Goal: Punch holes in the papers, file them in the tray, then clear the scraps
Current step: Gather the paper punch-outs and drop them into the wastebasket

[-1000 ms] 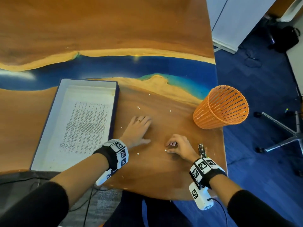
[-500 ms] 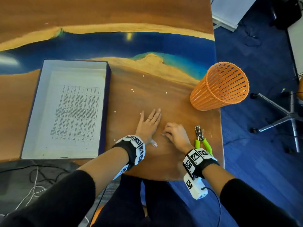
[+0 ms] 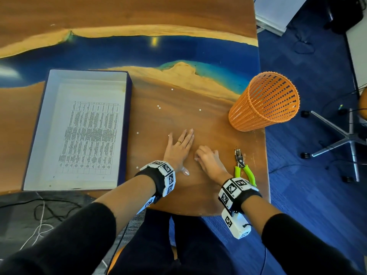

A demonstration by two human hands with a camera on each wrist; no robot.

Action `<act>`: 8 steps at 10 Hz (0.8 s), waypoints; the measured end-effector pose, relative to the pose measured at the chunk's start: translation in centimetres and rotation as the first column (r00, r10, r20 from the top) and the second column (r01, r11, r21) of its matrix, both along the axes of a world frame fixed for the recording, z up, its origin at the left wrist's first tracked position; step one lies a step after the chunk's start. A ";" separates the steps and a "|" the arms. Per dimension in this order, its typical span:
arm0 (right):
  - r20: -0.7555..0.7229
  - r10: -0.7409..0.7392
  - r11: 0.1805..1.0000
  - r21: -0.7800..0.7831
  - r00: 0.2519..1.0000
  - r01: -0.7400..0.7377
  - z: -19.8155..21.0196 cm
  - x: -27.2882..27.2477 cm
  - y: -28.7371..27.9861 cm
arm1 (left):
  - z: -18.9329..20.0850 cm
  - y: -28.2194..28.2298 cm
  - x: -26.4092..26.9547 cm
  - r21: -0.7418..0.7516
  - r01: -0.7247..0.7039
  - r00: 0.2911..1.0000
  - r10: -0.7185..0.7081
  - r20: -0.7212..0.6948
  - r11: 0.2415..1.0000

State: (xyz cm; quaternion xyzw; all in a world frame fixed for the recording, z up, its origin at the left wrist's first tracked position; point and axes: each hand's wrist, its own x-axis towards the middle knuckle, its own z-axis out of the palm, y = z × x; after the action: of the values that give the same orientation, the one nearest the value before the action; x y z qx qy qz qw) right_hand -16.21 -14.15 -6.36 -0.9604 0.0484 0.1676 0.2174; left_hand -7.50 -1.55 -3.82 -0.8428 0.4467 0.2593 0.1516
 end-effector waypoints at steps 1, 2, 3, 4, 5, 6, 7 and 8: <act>-0.030 -0.001 1.000 0.011 1.000 0.001 0.1 -0.1 0.1 | 0.1 0.0 0.0 0.004 -0.008 1.000 0.008 -0.001 1.000; -0.015 -0.035 0.998 0.059 0.999 0.036 0.2 -0.2 0.1 | 0.1 -0.1 0.0 0.005 -0.009 1.000 0.009 -0.003 1.000; 0.049 -0.142 0.973 0.190 0.989 0.131 0.2 -0.4 -0.3 | 0.0 -0.1 0.0 0.004 -0.012 1.000 0.012 -0.004 1.000; 0.109 -0.188 0.945 0.292 0.976 0.150 0.2 -0.5 -0.7 | 0.1 -0.1 0.0 0.009 -0.012 1.000 0.012 -0.005 1.000; 0.126 -0.184 0.942 0.304 0.975 0.139 0.1 -0.5 -0.8 | 0.0 -0.1 -0.1 0.009 -0.016 1.000 0.016 -0.009 1.000; 0.144 -0.144 0.952 0.290 0.979 0.098 -0.1 -0.7 -0.7 | -0.1 -0.2 0.0 0.010 -0.018 1.000 0.018 -0.009 1.000; 0.160 -0.137 0.962 0.258 0.977 0.092 -0.3 -0.8 -0.6 | -0.2 -0.2 0.0 0.012 -0.015 1.000 0.015 -0.006 1.000; 0.178 -0.098 0.979 0.194 0.979 0.062 -0.1 -0.5 -0.5 | -0.2 -0.2 0.0 0.016 -0.012 1.000 0.012 0.003 1.000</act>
State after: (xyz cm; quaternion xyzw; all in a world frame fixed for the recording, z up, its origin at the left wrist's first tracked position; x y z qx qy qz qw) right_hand -16.76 -14.62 -6.48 -0.9444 0.0505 0.0717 0.3169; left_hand -7.50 -1.74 -3.98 -0.8445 0.4395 0.2625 0.1575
